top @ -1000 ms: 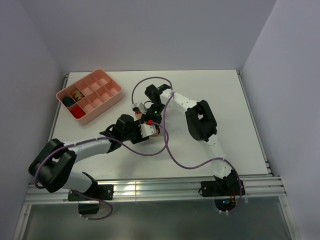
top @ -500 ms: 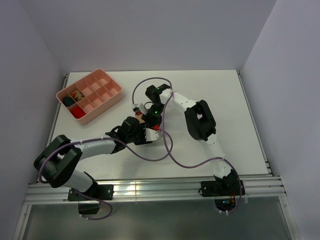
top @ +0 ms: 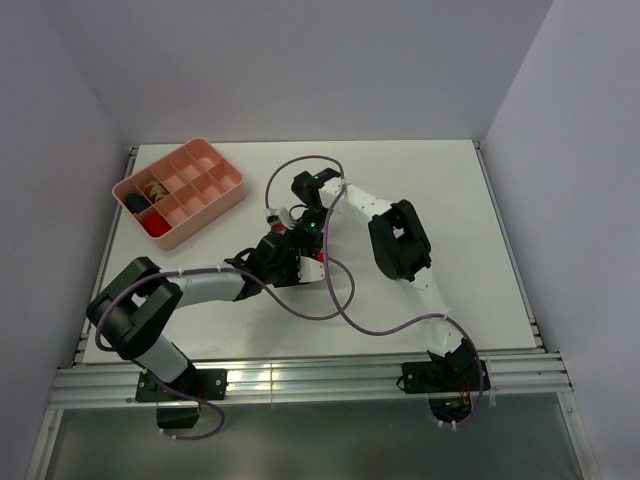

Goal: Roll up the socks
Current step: Roll the sock at the center of the board.

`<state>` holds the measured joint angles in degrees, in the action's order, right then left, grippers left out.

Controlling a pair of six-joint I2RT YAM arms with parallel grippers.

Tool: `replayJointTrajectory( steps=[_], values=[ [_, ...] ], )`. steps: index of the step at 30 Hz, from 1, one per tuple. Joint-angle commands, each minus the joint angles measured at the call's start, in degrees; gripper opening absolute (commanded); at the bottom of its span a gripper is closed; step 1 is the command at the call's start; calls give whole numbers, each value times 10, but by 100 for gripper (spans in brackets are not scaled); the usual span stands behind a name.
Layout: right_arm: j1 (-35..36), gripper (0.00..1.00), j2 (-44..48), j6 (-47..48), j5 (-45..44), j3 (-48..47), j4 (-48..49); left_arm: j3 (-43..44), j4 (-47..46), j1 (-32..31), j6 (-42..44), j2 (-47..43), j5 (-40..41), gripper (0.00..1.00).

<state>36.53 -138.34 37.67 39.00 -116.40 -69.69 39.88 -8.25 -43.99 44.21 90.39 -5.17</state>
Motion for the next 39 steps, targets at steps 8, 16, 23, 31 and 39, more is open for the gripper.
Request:
replayJointTrajectory(
  steps=[8, 16, 23, 31, 39],
  values=[
    [-10, 7, -15, -14, -39, 54, 24, 75, 144, -11, -58, 66, -26, 0],
    [-45, 43, 128, -108, -11, 161, 197, 120, 205, 14, -126, 76, -92, 0],
    [-115, 54, 271, -308, -81, 298, 425, 157, 272, 64, -143, 106, -186, 1],
    [-205, 55, 489, -442, -201, 484, 612, 265, 410, 108, -136, 196, -323, 0],
    [-174, 56, 698, -422, -234, 694, 772, 335, 524, 147, -120, 282, -403, 0]
  ],
)
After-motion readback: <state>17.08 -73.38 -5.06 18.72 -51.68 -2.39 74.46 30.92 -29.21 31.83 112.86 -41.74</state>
